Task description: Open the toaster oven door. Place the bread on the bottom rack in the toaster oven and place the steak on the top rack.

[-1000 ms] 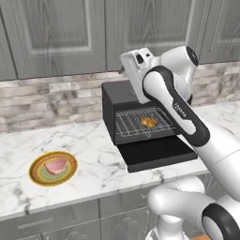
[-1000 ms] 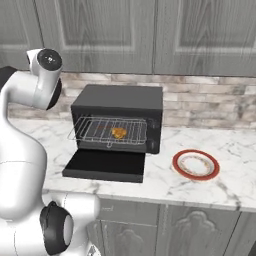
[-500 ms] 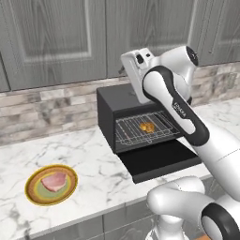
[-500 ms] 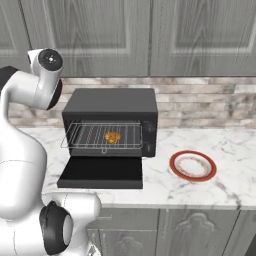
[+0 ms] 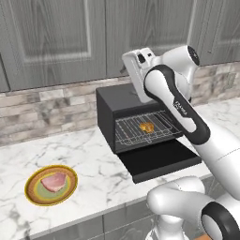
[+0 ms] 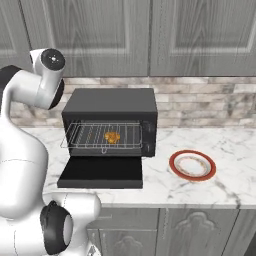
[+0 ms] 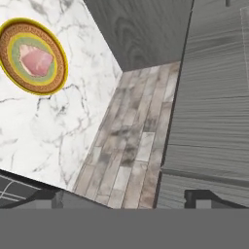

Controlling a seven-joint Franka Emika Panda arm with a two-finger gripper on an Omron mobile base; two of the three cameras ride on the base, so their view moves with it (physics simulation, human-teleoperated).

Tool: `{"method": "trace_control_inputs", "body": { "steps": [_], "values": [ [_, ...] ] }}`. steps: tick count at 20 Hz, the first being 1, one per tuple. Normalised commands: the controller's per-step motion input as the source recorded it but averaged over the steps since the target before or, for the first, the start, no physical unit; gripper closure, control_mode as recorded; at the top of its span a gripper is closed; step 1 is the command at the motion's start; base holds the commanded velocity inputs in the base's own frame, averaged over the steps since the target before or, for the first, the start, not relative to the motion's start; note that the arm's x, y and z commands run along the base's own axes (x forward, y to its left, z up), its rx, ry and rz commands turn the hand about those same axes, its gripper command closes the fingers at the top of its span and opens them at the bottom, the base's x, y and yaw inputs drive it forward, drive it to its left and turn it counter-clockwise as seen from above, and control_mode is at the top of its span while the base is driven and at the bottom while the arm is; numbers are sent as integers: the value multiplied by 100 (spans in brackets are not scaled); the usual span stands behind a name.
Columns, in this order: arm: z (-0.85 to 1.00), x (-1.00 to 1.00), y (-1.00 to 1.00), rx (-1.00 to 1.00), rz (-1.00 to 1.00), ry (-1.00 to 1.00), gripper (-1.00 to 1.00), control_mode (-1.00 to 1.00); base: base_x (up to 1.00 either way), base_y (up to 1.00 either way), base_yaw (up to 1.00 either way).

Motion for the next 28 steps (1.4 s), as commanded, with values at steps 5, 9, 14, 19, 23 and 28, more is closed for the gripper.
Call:
{"method": "trace_control_inputs", "body": {
  "steps": [5,9,14,19,23,28],
  "values": [
    [-10,-1,22,-20,9,17,-100,-100,3,6,1],
    [-52,-27,97,-41,41,31,-100,-100,0,0,0],
    [-48,-29,100,-45,42,35,-100,-100,0,0,0],
    [-71,0,87,-30,26,24,-100,-100,0,0,0],
    [-100,-6,42,-6,17,0,-100,-100,0,0,0],
    [-100,-7,1,1,8,0,-100,-100,0,0,0]
  ]
}}
